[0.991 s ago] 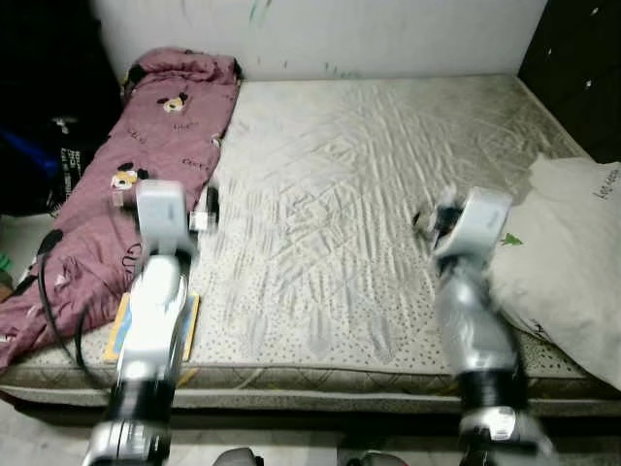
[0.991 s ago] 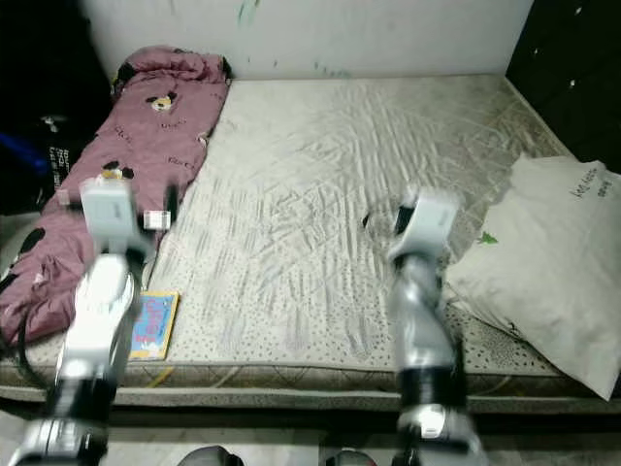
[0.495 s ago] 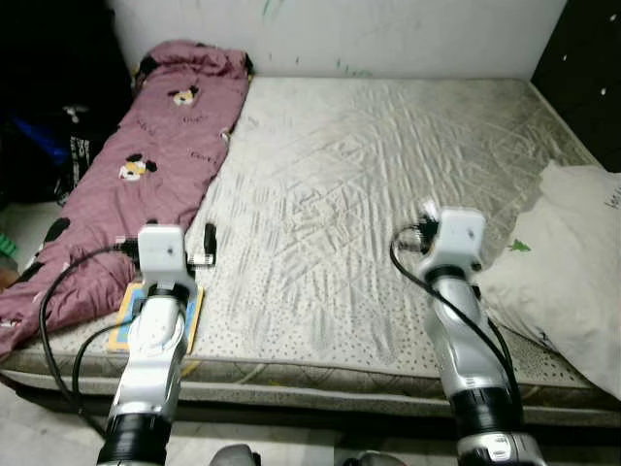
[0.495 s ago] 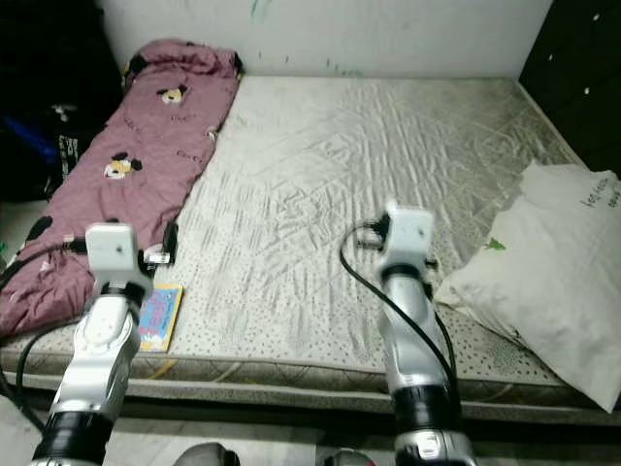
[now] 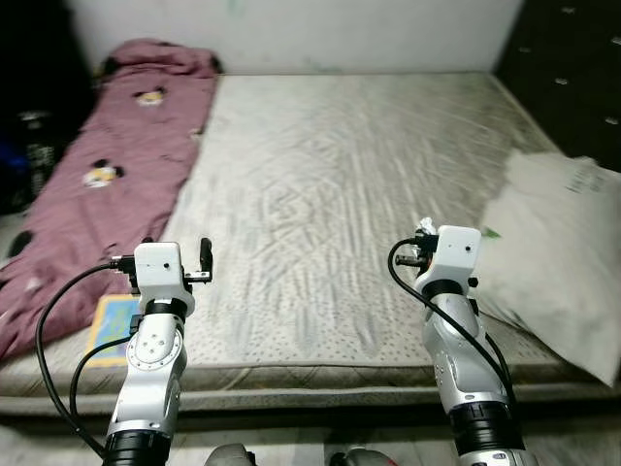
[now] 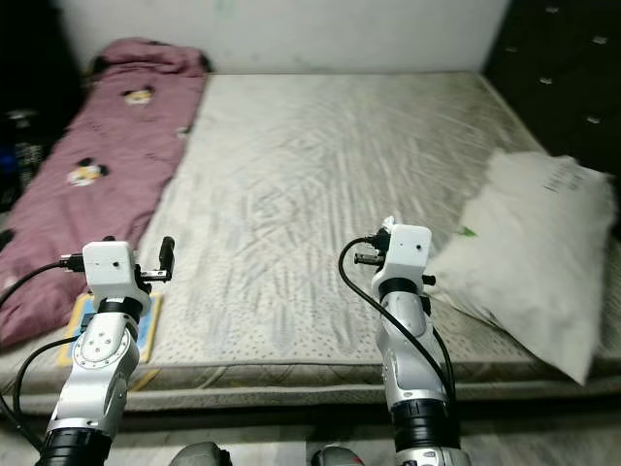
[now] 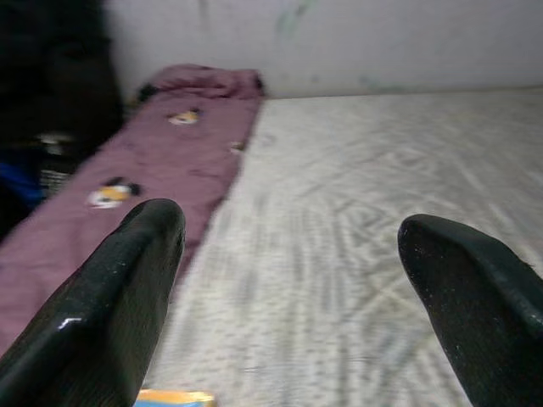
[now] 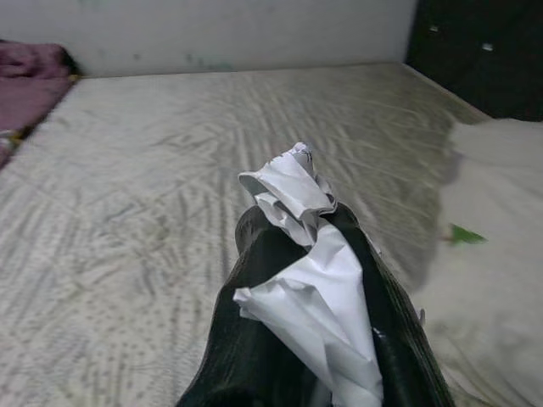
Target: Clean up the room
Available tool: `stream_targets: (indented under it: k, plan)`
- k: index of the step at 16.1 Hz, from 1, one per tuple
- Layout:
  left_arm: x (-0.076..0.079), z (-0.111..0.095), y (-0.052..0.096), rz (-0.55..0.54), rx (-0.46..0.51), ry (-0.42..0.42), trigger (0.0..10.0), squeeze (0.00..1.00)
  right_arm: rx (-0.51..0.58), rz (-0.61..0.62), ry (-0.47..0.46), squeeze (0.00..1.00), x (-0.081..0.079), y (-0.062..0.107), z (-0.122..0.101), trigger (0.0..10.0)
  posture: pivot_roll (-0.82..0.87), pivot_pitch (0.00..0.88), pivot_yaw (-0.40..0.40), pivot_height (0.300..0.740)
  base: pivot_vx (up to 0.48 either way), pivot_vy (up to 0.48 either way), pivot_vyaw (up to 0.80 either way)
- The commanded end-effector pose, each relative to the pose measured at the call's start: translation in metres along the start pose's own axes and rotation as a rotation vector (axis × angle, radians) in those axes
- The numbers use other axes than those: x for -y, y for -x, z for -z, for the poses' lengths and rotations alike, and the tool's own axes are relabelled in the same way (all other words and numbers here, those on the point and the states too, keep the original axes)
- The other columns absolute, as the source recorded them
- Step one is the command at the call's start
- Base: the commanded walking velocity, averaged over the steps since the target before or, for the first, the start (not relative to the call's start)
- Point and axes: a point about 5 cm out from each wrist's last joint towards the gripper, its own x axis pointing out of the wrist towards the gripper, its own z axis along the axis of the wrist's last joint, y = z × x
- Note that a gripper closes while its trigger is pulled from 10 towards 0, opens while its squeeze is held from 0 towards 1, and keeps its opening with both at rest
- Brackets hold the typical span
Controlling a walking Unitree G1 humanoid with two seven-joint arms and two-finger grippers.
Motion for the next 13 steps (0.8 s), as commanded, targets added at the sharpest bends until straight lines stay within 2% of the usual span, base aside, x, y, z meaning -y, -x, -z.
stream_targets:
  k: [1, 3, 5, 8, 11, 13]
  plan:
    - [0.003, -0.004, -0.001, 0.024, 0.009, 0.016, 10.0, 0.00, 0.018, 0.003, 0.001, 0.00, 0.000, 0.002, -0.005, 10.0, 0.04, 0.000, 0.022, 0.740, 0.000, 0.000, -0.80]
    - [0.013, -0.007, -0.003, 0.071, 0.019, 0.027, 10.0, 0.00, 0.031, -0.005, -0.006, 0.00, 0.000, 0.004, -0.005, 10.0, 0.04, 0.000, 0.027, 0.740, 0.000, 0.000, 0.00]
    - [0.014, -0.007, -0.002, 0.071, 0.014, 0.019, 10.0, 0.00, 0.021, -0.002, -0.009, 0.00, 0.000, 0.005, -0.004, 10.0, 0.03, 0.000, 0.028, 0.740, 0.000, 0.442, 0.00]
    - [0.014, -0.005, -0.002, 0.058, -0.008, 0.053, 10.0, 0.00, 0.006, -0.008, -0.010, 0.00, -0.001, 0.006, -0.003, 10.0, 0.04, 0.000, 0.024, 0.740, 0.000, 0.480, 0.00]
    - [0.015, -0.006, -0.002, 0.062, -0.007, 0.058, 10.0, 0.00, -0.003, -0.019, -0.005, 0.00, -0.003, 0.005, -0.001, 10.0, 0.04, 0.000, 0.020, 0.740, 0.000, 0.480, -0.67]
    - [0.016, -0.006, -0.002, 0.062, -0.009, 0.065, 10.0, 0.00, -0.002, -0.024, 0.004, 0.00, -0.003, 0.005, -0.002, 10.0, 0.04, 0.000, 0.019, 0.740, 0.000, 0.480, 0.00]
